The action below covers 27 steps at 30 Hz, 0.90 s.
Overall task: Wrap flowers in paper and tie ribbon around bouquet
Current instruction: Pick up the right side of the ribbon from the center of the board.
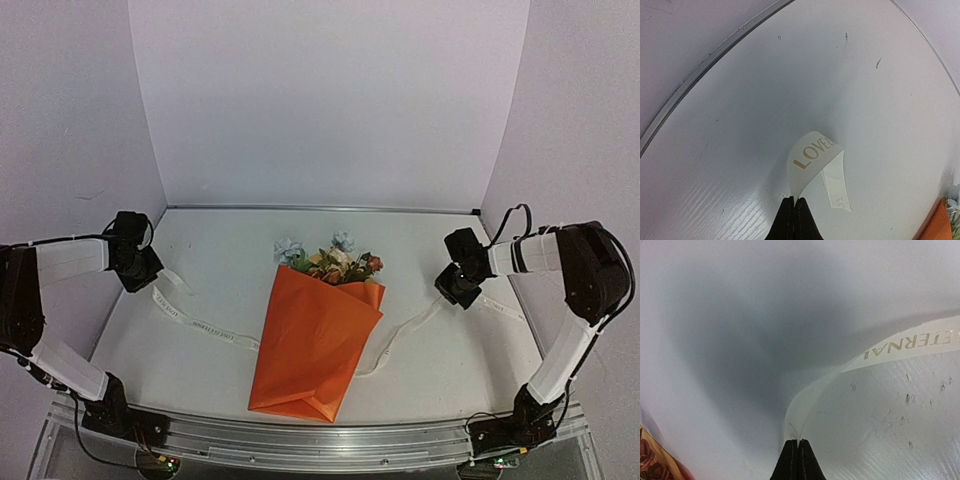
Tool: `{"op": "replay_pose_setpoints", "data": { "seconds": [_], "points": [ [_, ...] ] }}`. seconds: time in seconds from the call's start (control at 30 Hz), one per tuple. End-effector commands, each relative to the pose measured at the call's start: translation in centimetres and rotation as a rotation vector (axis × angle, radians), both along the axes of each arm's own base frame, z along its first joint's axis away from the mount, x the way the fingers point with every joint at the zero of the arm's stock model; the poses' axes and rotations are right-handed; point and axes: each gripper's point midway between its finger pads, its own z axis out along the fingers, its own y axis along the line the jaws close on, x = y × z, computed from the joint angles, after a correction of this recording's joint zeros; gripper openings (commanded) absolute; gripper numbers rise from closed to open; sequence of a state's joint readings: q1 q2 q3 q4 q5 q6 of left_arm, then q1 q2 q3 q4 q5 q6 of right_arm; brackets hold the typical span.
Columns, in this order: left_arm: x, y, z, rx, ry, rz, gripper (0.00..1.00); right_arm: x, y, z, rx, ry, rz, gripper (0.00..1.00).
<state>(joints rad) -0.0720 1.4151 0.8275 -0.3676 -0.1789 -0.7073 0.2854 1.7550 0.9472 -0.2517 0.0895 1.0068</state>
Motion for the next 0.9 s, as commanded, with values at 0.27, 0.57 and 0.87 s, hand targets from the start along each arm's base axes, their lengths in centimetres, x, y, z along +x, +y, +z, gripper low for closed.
{"op": "replay_pose_setpoints", "data": {
  "seconds": [0.27, 0.57, 0.87],
  "points": [
    [-1.5, 2.2, -0.1, -0.020, 0.004, 0.082, 0.00, 7.4, -1.8, 11.7, -0.036, -0.272, 0.061, 0.00],
    [1.9, 1.8, 2.6, -0.017, -0.065, 0.031, 0.00, -0.7, -4.3, 8.0, -0.044, -0.178, -0.039, 0.00],
    [5.1, -6.7, 4.9, -0.200, -0.133, -0.308, 0.00, -5.6, -3.7, 9.4, -0.001, -0.197, 0.002, 0.00]
  ]
}}
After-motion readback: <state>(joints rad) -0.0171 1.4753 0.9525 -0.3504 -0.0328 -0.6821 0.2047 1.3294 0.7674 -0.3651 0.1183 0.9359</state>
